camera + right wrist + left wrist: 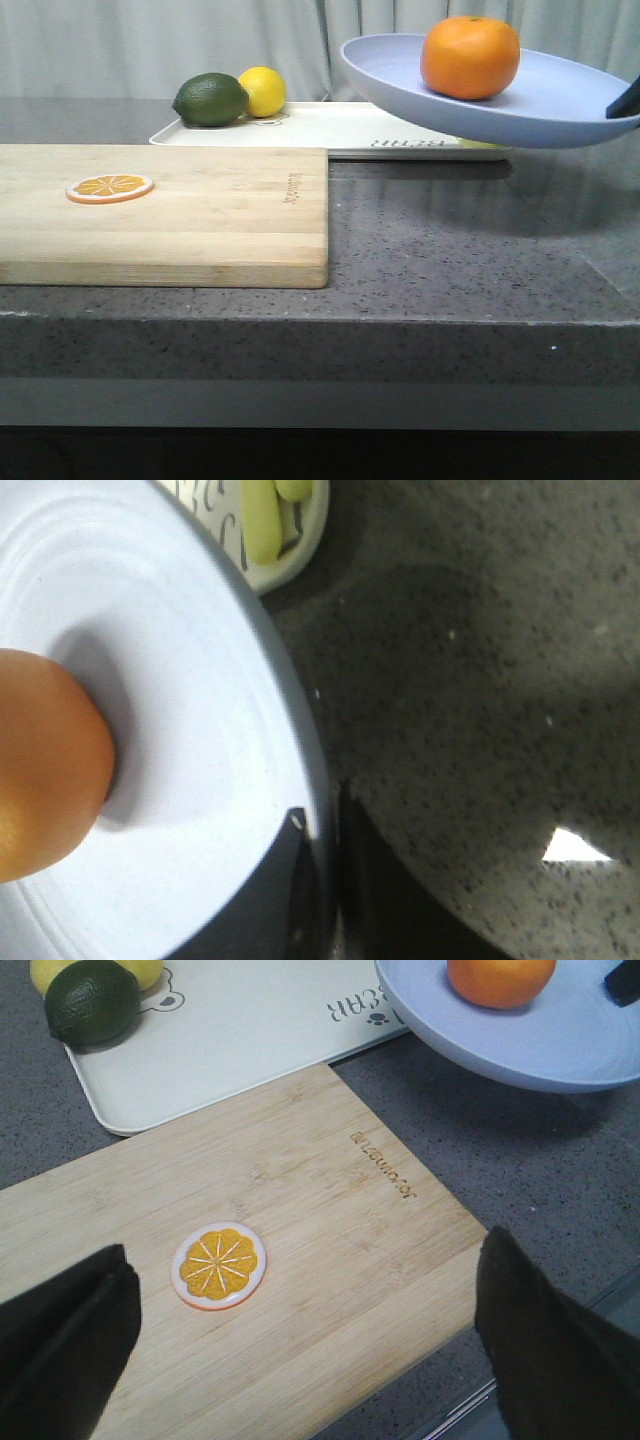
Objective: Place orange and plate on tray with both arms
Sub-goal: 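Lift the plate with the right gripper and carry it over the tray, then lower the plate onto the tray and open the right gripper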
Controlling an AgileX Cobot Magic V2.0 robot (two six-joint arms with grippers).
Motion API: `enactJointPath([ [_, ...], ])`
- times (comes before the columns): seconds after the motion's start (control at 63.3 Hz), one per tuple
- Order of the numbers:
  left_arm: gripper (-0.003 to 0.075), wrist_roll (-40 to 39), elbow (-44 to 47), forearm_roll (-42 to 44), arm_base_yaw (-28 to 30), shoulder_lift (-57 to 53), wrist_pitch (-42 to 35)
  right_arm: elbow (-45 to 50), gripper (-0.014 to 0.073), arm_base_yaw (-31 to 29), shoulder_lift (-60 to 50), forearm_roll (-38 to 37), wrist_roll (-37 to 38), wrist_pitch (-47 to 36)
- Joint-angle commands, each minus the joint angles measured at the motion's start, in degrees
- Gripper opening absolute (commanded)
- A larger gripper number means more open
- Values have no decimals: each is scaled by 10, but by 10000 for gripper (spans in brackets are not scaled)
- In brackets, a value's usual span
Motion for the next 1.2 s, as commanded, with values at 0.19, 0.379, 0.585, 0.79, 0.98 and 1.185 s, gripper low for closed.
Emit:
enactJointPath([
  [0.19,658,-6,-16,-8,2,-2,-48,-207,-118,79,79,-80,122,8],
  [0.379,658,-6,-16,-8,2,-2,-48,-354,-118,123,181,-81,163,23],
  [0.585,658,-6,-16,-9,2,-2,-48,-535,-118,164,316,-85,214,41],
  [0.79,658,-6,-16,-12,2,-2,-47,-662,-118,173,399,-140,267,64],
  [0.98,658,-6,-16,-12,2,-2,-47,-694,-118,173,415,-226,296,95],
  [1.185,658,-6,-16,-12,2,-2,-46,-694,-118,173,414,-234,296,103],
])
